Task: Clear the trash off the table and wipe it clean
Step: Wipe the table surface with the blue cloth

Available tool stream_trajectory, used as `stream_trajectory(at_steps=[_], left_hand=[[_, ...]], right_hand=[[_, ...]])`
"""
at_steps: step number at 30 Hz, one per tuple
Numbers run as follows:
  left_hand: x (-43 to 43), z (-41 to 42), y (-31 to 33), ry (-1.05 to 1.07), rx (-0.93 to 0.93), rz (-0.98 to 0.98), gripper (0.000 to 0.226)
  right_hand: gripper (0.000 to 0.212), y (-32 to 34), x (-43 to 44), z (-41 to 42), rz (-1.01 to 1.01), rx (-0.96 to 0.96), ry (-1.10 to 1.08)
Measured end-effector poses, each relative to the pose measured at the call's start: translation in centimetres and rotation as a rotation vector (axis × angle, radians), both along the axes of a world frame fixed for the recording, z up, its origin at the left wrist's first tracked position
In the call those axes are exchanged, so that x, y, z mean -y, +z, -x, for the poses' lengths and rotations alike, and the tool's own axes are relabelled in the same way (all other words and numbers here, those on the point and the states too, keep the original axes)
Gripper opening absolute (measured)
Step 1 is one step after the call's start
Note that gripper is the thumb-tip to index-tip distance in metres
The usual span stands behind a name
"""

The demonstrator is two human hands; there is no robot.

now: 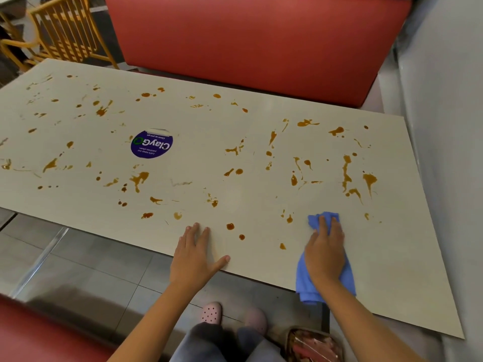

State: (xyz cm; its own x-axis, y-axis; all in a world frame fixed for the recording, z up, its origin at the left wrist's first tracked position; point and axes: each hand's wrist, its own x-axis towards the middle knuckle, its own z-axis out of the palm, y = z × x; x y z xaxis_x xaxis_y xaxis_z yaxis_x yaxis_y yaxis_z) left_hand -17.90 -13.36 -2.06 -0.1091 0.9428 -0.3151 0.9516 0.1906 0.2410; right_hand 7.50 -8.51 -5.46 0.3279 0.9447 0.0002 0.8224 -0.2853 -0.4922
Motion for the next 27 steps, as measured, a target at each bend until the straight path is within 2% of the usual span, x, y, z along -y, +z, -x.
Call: stream_trajectory(at_steps=[2, 6, 9, 11, 14, 17, 19, 22, 24, 27], left_hand=[[0.9, 0.8, 0.1, 0.051, 0.087, -0.141, 0.078], [2.1, 4.0, 0.2, 0.379, 0.177, -0.314, 0.065], [2.1, 6.7, -0.1, 0.686, 0.227, -0.364, 0.074], [1.6, 7.8, 0.1, 0.925, 0.371, -0.343, 0.088], [0.3, 8.8, 0.7, 1.203, 0.608, -0.202, 0.108], [-0.6, 9.1, 0.1, 1.155, 0.775, -0.048, 0.116], [-0.6, 8.9, -0.5, 1.088, 0.871, 0.037, 0.117], [-0.3, 8.5, -0.8, 1.088, 0.959, 0.044, 0.11], [-0.5, 8.4, -0.9, 1.078, 0.977, 0.008, 0.107], [-0.6, 8.7, -1.3, 1.07, 0.984, -0.022, 0.104]], right_hand=[[0.042, 0.1, -0.6, 2.9, 0.018, 0.006, 0.069], [0.037, -0.1, 0.0, 6.6, -0.019, -0.001, 0.279], [0.047, 0.0, 1.6, 5.9, -0.032, -0.031, 0.449], [0.056, -0.2, 2.0, 3.7, -0.028, -0.038, 0.55], [0.047, -0.3, 1.4, -0.2, -0.032, -0.02, 0.612], [0.04, -0.1, -0.3, -1.4, -0.055, -0.072, 0.496], [0.041, -0.1, -1.4, 0.2, -0.04, -0.049, 0.335], [0.039, -0.1, -2.2, 5.0, -0.037, -0.022, 0.098], [0.038, -0.1, -1.6, 8.3, -0.067, -0.028, 0.146], [0.044, -0.4, 0.3, 9.8, -0.107, -0.054, 0.384]])
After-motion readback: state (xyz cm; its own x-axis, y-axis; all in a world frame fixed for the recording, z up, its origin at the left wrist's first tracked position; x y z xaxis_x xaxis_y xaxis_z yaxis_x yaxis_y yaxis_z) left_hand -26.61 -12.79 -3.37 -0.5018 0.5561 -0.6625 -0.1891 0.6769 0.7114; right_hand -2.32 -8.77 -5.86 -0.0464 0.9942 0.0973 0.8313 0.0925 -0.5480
